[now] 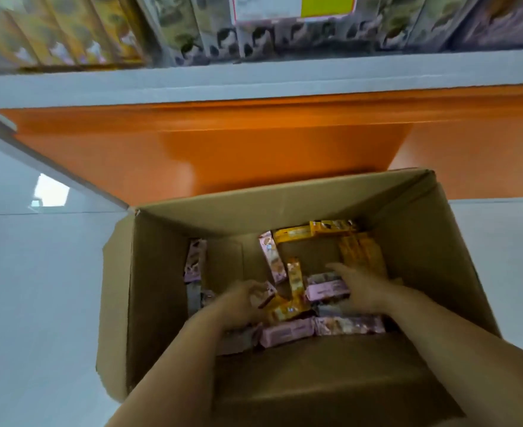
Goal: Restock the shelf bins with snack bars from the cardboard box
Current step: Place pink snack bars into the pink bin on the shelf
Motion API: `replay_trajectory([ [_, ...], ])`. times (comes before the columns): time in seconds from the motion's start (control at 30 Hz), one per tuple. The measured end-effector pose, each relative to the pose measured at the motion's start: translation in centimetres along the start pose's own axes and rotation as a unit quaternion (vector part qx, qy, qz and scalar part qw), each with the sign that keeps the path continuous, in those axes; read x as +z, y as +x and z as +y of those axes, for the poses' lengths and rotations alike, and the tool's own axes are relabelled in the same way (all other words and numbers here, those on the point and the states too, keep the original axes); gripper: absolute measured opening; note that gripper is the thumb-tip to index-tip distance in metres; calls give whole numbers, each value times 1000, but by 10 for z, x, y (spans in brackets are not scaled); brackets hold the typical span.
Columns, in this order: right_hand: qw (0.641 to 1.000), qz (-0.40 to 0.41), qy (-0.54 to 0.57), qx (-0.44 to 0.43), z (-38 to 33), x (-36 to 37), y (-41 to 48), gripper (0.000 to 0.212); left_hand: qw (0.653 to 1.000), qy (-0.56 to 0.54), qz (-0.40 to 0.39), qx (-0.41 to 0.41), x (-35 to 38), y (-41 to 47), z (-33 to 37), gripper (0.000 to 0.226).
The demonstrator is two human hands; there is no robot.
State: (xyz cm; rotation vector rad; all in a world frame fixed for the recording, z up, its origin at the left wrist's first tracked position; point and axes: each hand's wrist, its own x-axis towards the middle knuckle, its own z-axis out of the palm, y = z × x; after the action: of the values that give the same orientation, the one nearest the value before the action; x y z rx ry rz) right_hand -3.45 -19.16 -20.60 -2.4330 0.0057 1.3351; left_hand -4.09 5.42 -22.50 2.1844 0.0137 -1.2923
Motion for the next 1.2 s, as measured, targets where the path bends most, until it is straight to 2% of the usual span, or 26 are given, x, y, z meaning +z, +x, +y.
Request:
replay_trajectory([
  [0.13, 999, -52, -9, 12, 5, 5, 4, 93, 1000, -19, -12, -15, 4, 7, -12, 67],
  [0.33, 994, -94, 50, 22, 17, 4, 2, 93, 996, -81, -14, -20, 9, 4, -13, 48],
  [0.47, 991, -112, 70, 10, 11, 7, -5, 92, 993, -115, -34, -20, 11, -6, -14, 57],
  [0.63, 989, -104, 100, -17, 4, 12, -11, 93, 999, -37, -33, 7, 18, -14, -5, 67],
  [0.77, 984, -87, 155, -17, 1, 17, -10, 87, 999, -11, -35, 16, 26, -16, -2, 80],
  [0.9, 976, -103, 189, -17, -2, 21, -9, 88, 999, 17, -29, 14, 31, -15, -2, 86],
  [1.07, 970, -118, 213, -28, -9, 21, -10, 96, 999, 26, -24, 19, 32, -15, -2, 83],
  [1.2, 972, -108, 203, -54, -14, 22, -9, 87, 1000, -16, 8, 11, 29, -15, -2, 69],
])
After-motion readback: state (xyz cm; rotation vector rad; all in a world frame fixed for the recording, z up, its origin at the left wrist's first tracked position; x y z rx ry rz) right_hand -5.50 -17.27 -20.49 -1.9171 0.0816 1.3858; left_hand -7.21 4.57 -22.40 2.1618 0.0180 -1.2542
